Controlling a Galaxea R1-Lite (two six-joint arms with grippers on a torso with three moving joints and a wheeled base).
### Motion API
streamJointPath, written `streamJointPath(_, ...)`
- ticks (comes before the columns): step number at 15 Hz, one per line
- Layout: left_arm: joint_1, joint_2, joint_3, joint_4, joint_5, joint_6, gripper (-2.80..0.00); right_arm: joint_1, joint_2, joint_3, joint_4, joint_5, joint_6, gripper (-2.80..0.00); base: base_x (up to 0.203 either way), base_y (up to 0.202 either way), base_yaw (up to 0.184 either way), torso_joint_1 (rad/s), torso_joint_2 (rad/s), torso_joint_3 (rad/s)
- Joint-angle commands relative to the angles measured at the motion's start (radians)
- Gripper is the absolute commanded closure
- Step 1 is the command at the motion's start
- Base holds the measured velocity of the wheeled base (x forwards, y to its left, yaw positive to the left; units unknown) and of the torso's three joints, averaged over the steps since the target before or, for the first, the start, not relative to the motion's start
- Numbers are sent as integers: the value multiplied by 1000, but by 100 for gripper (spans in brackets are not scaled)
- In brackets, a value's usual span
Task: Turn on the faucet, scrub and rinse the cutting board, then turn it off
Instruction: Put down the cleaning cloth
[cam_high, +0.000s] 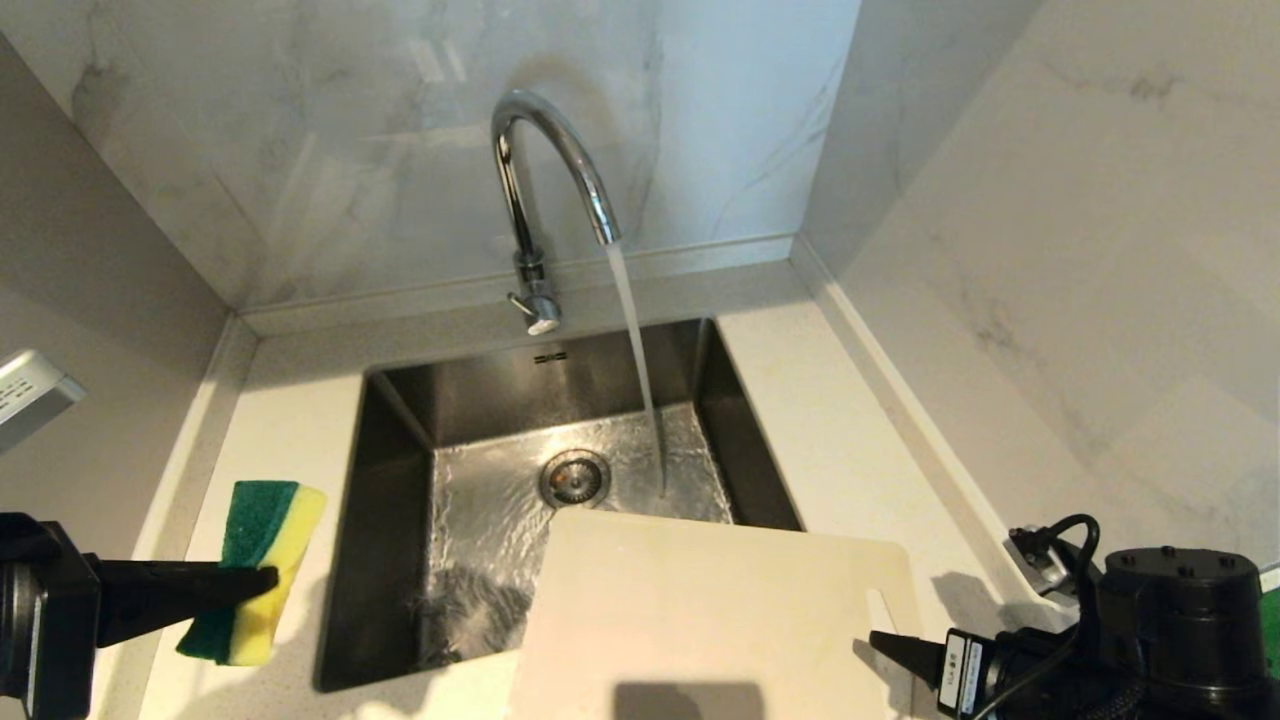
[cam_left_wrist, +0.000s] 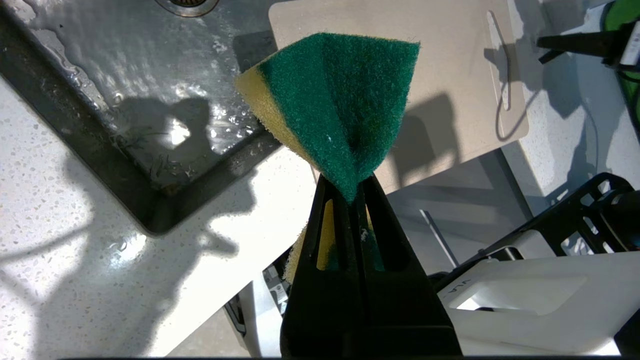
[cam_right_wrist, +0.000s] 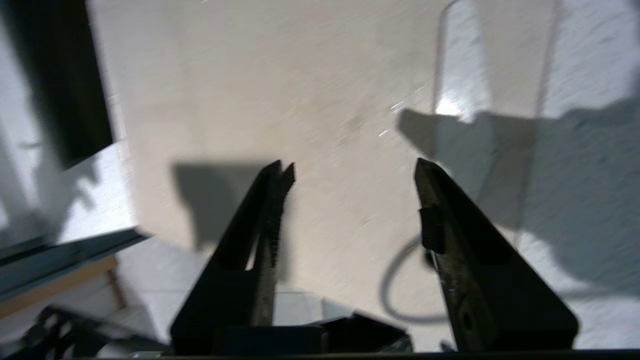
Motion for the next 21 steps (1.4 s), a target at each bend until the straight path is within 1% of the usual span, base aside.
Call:
streamJointPath(1, 0, -4, -2, 0, 0, 0, 0, 24, -186, 19, 45, 33, 43, 0, 0, 0, 0, 0, 0, 0)
streamJointPath(3, 0, -13, 0, 1, 0, 0, 0, 43, -389, 7, 193, 44, 98, 0, 0, 0, 0, 0, 0, 0)
streamJointPath(4, 0, -15, 3, 1, 0, -1, 0, 48, -519, -17, 320, 47, 117, 0, 0, 0, 0, 0, 0, 0)
streamJointPath(6, 0, -16, 21, 1, 0, -1, 0, 54, -774, -125, 672, 51, 153, 0, 0, 0, 0, 0, 0, 0)
streamJointPath(9, 0, -33, 33, 1, 2, -1, 0, 56, -1095, -432, 1296, 52, 210, 0, 0, 0, 0, 0, 0, 0)
streamJointPath(10, 0, -42, 46, 2, 2, 0, 0, 55, -1161, -541, 1470, 52, 233, 0, 0, 0, 0, 0, 0, 0)
streamJointPath(12, 0, -43, 58, 1, 8, 0, 0, 53, -1191, -709, 1678, 53, 296, 0, 0, 0, 0, 0, 0, 0)
streamJointPath(13, 0, -44, 54, 1, 9, 0, 0, 52, -1194, -779, 1734, 54, 321, 0, 0, 0, 0, 0, 0, 0)
streamJointPath(15, 0, -40, 39, 1, 8, 0, 0, 48, -1195, -887, 1775, 51, 353, 0, 0, 0, 0, 0, 0, 0)
streamJointPath(16, 0, -31, 28, 1, 7, 0, 0, 25, -1174, -939, 1781, 48, 369, 0, 0, 0, 0, 0, 0, 0)
streamJointPath(18, -1, -18, 13, 0, 5, 0, 0, -65, -1120, -1001, 1776, 53, 399, 0, 0, 0, 0, 0, 0, 0)
streamJointPath(19, -2, -20, 7, 0, 5, 0, 0, -103, -1126, -1009, 1774, 56, 408, 0, 0, 0, 0, 0, 0, 0)
streamJointPath(21, -1, -28, 7, 1, 5, 0, 0, -151, -1213, -995, 1801, 61, 409, 0, 0, 0, 0, 0, 0, 0)
